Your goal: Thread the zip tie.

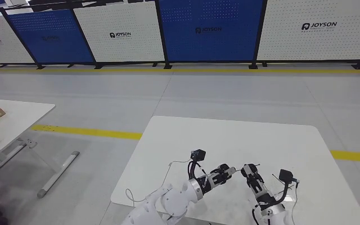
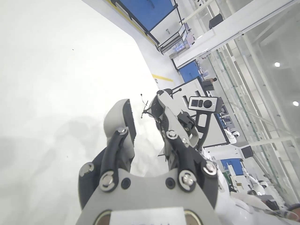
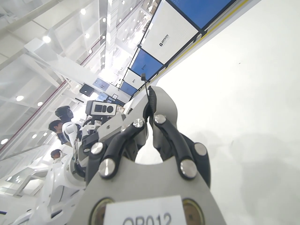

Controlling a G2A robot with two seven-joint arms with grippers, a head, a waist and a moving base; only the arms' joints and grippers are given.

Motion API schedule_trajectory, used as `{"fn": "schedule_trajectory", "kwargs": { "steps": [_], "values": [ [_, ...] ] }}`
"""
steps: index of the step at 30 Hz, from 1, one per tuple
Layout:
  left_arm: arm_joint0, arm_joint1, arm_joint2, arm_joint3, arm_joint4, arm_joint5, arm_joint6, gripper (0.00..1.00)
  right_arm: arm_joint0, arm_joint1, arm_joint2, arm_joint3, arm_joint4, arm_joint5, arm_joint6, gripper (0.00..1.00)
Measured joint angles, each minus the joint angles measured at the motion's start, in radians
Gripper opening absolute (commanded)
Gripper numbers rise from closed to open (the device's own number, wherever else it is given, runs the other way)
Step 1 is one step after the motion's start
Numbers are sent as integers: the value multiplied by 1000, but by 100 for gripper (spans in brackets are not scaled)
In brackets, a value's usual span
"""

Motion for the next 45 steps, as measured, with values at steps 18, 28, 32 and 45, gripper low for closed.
{"fn": "schedule_trajectory", "kwargs": {
  "steps": [18,28,32,45],
  "values": [
    [-11,-5,10,5,-9,-39,-19,0,8,-8,11,11,39,-19,52,0],
    [-11,-8,3,7,-19,-13,0,0,3,-11,23,15,95,-65,82,0],
    [-10,-8,5,3,-29,-27,-20,0,-2,-12,29,12,102,-73,84,0],
    [3,-2,-11,-20,-44,-67,-54,0,-2,-14,34,5,127,-55,136,5]
  ]
}}
